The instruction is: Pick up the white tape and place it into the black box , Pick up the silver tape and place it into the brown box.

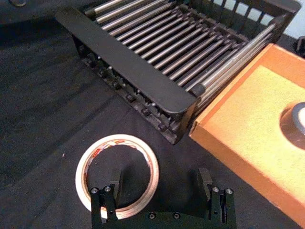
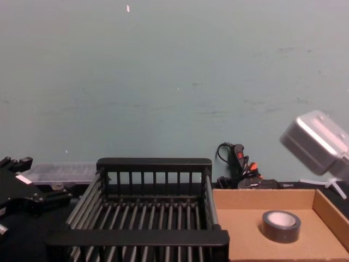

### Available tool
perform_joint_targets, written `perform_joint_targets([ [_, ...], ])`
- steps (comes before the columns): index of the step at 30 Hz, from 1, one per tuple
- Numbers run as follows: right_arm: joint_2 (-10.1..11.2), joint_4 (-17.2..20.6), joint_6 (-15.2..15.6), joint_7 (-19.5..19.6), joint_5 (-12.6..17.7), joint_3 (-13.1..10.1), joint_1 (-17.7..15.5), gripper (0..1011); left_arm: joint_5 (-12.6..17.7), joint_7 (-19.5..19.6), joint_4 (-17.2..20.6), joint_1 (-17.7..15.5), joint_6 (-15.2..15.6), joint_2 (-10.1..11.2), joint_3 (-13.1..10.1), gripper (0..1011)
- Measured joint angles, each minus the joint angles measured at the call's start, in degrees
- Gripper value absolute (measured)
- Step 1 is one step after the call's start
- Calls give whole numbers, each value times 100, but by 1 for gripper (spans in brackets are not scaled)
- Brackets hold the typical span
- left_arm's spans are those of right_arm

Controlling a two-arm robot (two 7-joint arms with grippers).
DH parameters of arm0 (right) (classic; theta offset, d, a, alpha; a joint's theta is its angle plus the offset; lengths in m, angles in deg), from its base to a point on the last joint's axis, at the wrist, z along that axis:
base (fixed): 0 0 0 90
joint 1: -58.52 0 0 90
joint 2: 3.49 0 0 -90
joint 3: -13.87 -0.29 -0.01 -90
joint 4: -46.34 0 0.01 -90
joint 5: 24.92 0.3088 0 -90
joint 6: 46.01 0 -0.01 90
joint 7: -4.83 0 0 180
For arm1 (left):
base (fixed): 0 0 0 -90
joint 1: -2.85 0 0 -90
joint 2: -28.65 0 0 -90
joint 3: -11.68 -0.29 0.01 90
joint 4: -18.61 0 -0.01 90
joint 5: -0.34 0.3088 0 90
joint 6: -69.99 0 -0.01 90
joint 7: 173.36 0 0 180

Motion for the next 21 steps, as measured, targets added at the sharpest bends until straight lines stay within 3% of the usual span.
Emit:
perform_joint_targets([
  [21, -127, -290, 11, -117, -164, 230, 127, 1003, 0, 0, 0, 0, 0, 0, 0, 1001],
])
